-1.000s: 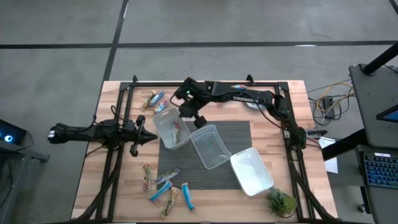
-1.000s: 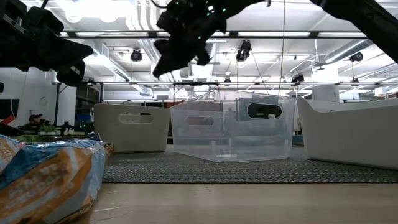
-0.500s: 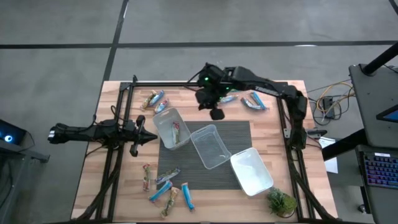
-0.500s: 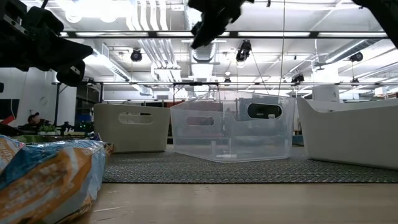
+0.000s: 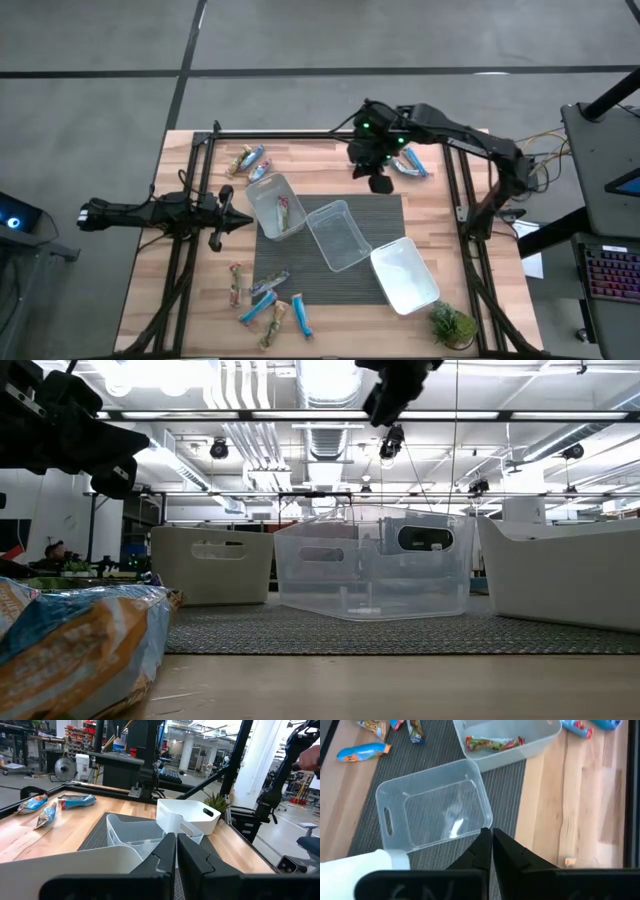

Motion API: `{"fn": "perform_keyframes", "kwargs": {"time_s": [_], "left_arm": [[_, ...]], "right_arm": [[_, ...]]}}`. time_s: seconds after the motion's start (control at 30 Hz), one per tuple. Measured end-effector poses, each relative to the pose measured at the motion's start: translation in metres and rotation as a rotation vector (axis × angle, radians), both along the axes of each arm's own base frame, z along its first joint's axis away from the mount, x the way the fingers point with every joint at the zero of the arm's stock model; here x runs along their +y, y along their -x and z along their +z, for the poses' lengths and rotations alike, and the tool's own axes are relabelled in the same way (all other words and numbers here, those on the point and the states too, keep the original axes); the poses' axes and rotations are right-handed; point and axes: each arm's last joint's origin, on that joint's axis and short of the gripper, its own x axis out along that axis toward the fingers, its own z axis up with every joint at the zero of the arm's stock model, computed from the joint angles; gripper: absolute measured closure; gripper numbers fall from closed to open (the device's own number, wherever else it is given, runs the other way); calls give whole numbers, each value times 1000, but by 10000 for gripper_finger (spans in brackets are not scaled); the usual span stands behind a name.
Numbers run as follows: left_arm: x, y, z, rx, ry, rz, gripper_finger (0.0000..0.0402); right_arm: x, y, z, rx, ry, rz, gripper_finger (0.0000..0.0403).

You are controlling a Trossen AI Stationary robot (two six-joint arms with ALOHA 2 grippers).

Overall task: Pick and place Granola Bars by type
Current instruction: Put the red granola bar into the gray bin

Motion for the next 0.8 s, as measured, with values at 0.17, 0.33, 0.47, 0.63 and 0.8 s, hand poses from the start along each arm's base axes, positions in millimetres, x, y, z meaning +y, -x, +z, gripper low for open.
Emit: {"fn": "perform_keyframes", "kwargs": {"time_s": [0.17, 0.33, 0.47, 0.63, 0.8], "left_arm": [[0, 0, 0, 0, 0, 0, 401], [0, 0, 0, 0, 0, 0, 401], [0, 0, 0, 0, 0, 0, 401], [0, 0, 0, 0, 0, 1, 401], [0, 0, 0, 0, 0, 0, 401]], "right_arm": [[-3, 28, -3, 49, 29, -150, 394], [-11, 52, -12, 126, 89, -399, 394], [-19, 62, -18, 169, 124, -543, 394], [-33, 69, -19, 178, 104, -642, 394], [-47, 78, -19, 184, 108, -683, 394]]}}
